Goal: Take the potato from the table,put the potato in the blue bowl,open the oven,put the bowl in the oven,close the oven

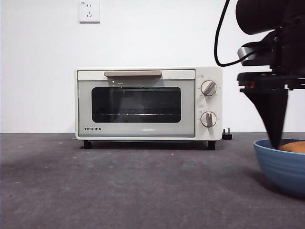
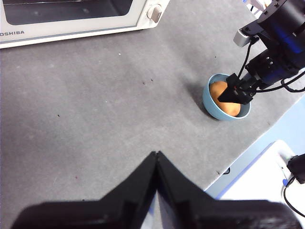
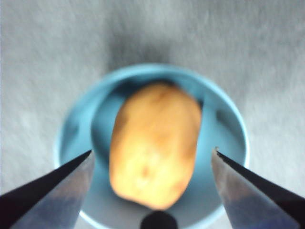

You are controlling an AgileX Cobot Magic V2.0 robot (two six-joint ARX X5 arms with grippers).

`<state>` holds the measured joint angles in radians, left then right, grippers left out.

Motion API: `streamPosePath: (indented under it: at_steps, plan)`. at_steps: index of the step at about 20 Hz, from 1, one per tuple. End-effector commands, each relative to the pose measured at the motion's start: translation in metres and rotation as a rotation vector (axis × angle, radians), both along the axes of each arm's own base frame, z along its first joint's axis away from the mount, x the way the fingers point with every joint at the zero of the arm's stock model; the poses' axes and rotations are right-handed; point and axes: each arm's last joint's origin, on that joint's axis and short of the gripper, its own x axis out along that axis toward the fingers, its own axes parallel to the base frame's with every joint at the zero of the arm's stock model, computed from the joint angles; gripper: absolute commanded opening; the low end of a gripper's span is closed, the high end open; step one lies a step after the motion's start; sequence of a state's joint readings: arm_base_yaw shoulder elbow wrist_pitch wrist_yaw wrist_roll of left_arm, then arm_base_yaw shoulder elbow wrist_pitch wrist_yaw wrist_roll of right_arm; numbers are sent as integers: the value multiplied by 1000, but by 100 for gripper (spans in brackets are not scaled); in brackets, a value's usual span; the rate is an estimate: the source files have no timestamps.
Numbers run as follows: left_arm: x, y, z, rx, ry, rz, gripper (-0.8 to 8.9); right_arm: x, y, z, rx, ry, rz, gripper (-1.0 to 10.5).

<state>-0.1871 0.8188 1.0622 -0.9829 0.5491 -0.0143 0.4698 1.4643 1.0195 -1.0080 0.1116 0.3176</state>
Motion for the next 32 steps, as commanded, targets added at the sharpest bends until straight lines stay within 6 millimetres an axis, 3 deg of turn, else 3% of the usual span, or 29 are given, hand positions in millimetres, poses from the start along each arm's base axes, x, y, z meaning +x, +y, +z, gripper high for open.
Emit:
streamPosePath:
  at_steps: [1, 5, 10, 16, 21, 24, 28, 32]
  plan:
    - [0, -1, 0, 8, -17, -15, -5, 1, 0, 5, -5, 11, -3, 414]
    - [9, -2, 1, 3, -47, -14, -5, -1, 2, 31, 16, -31, 4, 399]
    - [48, -10, -3, -8, -100, -14, -5, -23, -3, 89, 107, -201, 32, -22]
    - [121, -24, -14, -68, -123, 28, -5, -76, -31, 143, 238, -422, 11, -12]
    - [198, -39, -11, -63, -77, 22, -5, -123, -54, 164, 396, -524, 28, -12]
    - [233, -46, -7, -57, -51, 23, -5, -145, -66, 171, 451, -580, 43, -12]
    - [265, -55, -5, -52, -30, 17, -5, -161, -75, 172, 488, -588, -3, -12]
    - [279, -73, -14, -25, -11, -15, -5, -165, -76, 171, 501, -579, 0, -12]
